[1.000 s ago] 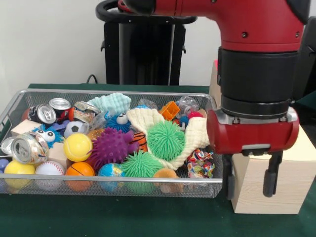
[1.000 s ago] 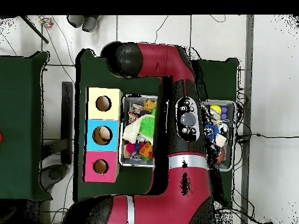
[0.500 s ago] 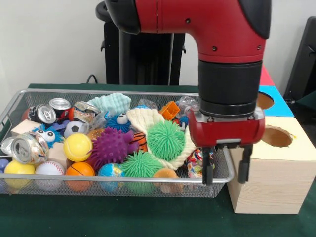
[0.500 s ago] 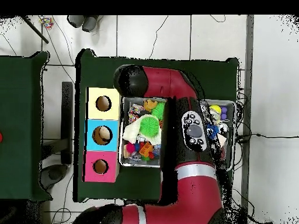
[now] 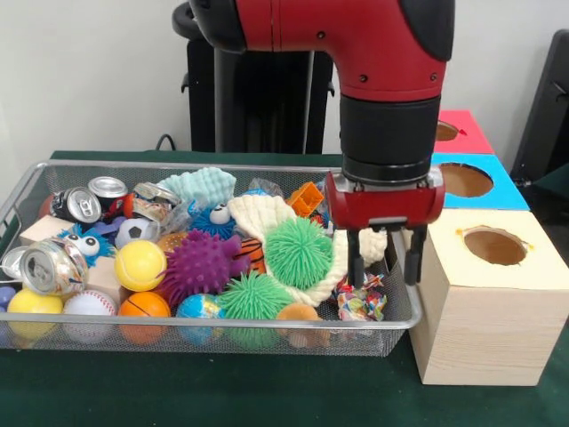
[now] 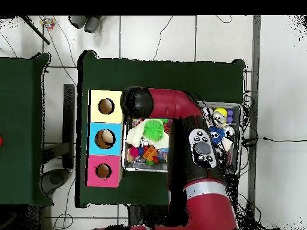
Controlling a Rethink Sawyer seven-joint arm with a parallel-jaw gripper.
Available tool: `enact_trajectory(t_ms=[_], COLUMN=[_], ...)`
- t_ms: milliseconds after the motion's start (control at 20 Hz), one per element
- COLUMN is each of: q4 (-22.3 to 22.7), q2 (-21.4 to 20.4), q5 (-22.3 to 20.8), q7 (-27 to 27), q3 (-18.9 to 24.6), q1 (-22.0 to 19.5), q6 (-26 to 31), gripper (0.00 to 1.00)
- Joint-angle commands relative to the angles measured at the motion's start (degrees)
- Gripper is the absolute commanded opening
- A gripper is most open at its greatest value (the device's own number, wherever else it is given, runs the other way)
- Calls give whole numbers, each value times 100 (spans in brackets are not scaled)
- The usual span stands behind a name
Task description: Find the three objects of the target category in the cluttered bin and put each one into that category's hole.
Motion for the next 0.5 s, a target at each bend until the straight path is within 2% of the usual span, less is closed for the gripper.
enact_trajectory(t_ms=[50,200,500], q4=[1417,1606,1661], q2=[-434,-456,-370], q5=[-162,-92,-152], q7=[535,458,249], q3=[200,333,391], q1=[-222,-333,-493], q6=[-454,-469,-440], gripper=[100,100,100])
